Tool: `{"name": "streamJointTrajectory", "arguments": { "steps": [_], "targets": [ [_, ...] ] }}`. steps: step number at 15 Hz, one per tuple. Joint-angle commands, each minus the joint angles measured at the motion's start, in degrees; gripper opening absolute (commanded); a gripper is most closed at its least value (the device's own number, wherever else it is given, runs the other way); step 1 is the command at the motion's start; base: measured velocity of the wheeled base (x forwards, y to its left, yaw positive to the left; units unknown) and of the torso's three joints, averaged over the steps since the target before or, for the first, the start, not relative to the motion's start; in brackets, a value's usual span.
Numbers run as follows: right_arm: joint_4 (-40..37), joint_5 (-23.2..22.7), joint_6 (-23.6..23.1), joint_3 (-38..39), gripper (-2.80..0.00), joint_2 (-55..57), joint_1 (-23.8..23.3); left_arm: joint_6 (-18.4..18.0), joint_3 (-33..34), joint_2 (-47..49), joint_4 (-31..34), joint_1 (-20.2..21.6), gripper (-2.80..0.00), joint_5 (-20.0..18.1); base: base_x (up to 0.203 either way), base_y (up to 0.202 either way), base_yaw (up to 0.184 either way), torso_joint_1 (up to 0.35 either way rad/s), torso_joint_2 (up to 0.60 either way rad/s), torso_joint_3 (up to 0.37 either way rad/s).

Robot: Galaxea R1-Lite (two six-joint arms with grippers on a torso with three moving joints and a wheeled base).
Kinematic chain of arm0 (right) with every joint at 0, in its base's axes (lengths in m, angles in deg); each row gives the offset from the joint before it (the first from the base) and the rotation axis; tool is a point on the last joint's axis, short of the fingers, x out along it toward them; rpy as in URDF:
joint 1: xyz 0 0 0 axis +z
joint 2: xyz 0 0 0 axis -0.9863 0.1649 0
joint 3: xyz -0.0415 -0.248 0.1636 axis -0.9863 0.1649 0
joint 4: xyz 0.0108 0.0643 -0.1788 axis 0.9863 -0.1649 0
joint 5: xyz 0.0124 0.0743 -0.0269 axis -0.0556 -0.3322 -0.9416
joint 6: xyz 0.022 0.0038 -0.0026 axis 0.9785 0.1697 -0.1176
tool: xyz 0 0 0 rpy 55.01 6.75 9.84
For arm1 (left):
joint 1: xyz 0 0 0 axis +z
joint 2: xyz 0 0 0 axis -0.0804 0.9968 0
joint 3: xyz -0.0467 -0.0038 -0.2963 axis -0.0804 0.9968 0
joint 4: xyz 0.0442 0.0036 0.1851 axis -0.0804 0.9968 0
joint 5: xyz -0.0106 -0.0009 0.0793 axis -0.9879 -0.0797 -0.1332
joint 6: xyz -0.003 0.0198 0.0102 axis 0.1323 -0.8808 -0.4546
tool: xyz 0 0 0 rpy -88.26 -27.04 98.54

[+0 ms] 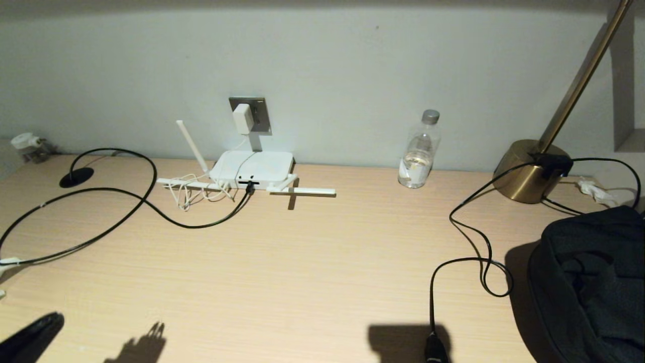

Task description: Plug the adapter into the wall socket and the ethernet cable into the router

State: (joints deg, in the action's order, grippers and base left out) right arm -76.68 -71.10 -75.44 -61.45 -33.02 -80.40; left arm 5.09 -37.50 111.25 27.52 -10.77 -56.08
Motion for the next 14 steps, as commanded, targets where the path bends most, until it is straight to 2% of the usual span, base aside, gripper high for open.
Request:
{"name": "streamJointTrajectory", "arguments": {
  "steps": [1, 3, 5, 7, 14],
  "targets": [
    [0.03, -0.05, 0.05, 0.01, -2.80, 0.06, -0.02, -0.45, 4.82, -14.29, 2.85, 2.21, -2.80, -1.75, 0.000, 0.000, 0.000, 0.000, 0.00, 0.000],
    [0.03, -0.05, 0.09, 0.02, -2.80, -0.02, -0.02, -0.03, 6.02, -26.54, 10.97, 3.83, -2.80, -3.93, 0.000, 0.000, 0.000, 0.000, 0.00, 0.000],
    [0.03, -0.05, 0.14, 0.02, -2.80, -0.02, -0.02, 2.01, 7.61, -31.17, 14.78, 5.15, -2.80, -5.24, 0.000, 0.000, 0.000, 0.000, 0.00, 0.000],
    [0.03, -0.05, 0.14, 0.02, -2.80, -0.02, -0.02, 5.43, 9.27, -30.23, 17.16, 6.34, -2.80, -6.35, 0.000, 0.000, 0.000, 0.000, 0.00, 0.000],
    [0.03, -0.05, 0.06, 0.02, -2.80, -0.02, -0.02, 5.61, 9.27, -30.26, 17.13, 6.34, -2.80, -6.36, 0.000, 0.000, 0.000, 0.000, 0.00, 0.000]
  ]
}}
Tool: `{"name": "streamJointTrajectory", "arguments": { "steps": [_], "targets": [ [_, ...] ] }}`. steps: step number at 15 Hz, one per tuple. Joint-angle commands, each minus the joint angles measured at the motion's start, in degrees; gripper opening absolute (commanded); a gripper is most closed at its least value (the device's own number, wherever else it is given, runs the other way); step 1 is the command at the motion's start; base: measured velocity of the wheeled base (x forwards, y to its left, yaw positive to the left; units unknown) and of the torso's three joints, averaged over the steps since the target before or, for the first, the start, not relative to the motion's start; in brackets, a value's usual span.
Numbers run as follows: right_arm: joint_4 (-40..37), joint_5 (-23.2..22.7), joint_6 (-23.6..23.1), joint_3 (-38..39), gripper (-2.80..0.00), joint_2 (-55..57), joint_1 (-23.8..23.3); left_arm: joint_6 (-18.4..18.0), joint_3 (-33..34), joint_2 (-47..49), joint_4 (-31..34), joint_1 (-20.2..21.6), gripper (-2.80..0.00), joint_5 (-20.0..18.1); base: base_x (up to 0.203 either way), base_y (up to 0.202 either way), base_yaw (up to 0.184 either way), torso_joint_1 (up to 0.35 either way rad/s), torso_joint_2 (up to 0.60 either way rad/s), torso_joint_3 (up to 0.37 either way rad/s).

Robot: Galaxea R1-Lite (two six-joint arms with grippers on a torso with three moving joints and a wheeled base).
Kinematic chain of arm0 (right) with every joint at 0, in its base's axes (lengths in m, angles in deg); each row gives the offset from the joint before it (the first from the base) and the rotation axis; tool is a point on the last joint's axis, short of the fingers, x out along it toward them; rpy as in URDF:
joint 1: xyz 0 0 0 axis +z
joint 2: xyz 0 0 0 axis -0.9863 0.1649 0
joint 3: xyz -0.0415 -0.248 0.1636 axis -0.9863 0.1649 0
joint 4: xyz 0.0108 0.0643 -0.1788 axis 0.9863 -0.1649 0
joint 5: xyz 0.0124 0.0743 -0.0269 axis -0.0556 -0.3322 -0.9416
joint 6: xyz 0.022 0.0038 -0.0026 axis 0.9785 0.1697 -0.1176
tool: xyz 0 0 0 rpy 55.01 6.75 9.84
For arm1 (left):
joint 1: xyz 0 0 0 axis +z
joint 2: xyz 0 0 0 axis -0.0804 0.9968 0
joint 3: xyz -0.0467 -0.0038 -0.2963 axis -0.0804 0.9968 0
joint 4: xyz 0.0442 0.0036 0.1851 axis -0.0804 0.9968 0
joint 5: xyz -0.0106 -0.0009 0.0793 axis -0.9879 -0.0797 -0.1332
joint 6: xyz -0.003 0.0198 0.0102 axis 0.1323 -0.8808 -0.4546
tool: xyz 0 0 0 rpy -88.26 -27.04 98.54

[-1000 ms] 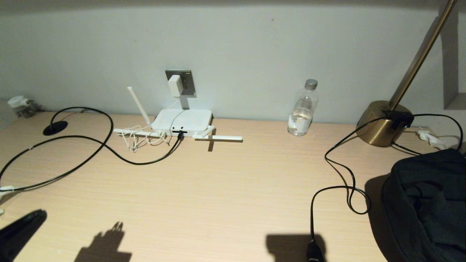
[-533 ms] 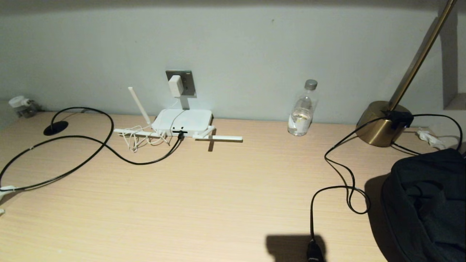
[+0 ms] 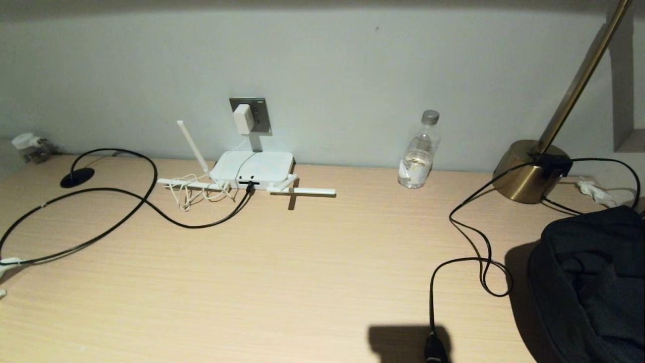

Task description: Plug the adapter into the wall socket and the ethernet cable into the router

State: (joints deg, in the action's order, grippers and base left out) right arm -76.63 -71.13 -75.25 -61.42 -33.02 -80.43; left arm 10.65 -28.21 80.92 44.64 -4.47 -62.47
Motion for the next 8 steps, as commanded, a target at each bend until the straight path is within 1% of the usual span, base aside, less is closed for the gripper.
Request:
{"name": "streamJointTrajectory", "arguments": {
  "steps": [1, 4, 5, 8],
  "targets": [
    [-0.01, -0.02, -0.05, -0.02, -2.80, -0.02, 0.01, 0.05, -0.01, 0.09, -0.03, 0.03, -2.80, 0.03, 0.000, 0.000, 0.000, 0.000, 0.00, 0.000],
    [-0.10, 0.56, -0.53, -0.02, -2.80, -0.02, 0.01, 0.05, -0.01, 0.07, -0.04, 0.03, -2.80, 0.03, 0.000, 0.000, 0.000, 0.000, 0.00, 0.000],
    [-0.01, 1.38, -0.05, -0.02, -2.80, -0.02, 0.01, 0.05, -0.01, 0.09, 0.04, 0.03, -2.80, 0.03, 0.000, 0.000, 0.000, 0.000, 0.00, 0.000],
    [-0.01, 1.56, 0.92, -0.02, -2.80, -0.02, 0.01, 0.05, -0.01, 0.10, 0.04, 0.03, -2.80, 0.03, 0.000, 0.000, 0.000, 0.000, 0.00, 0.000]
  ]
}}
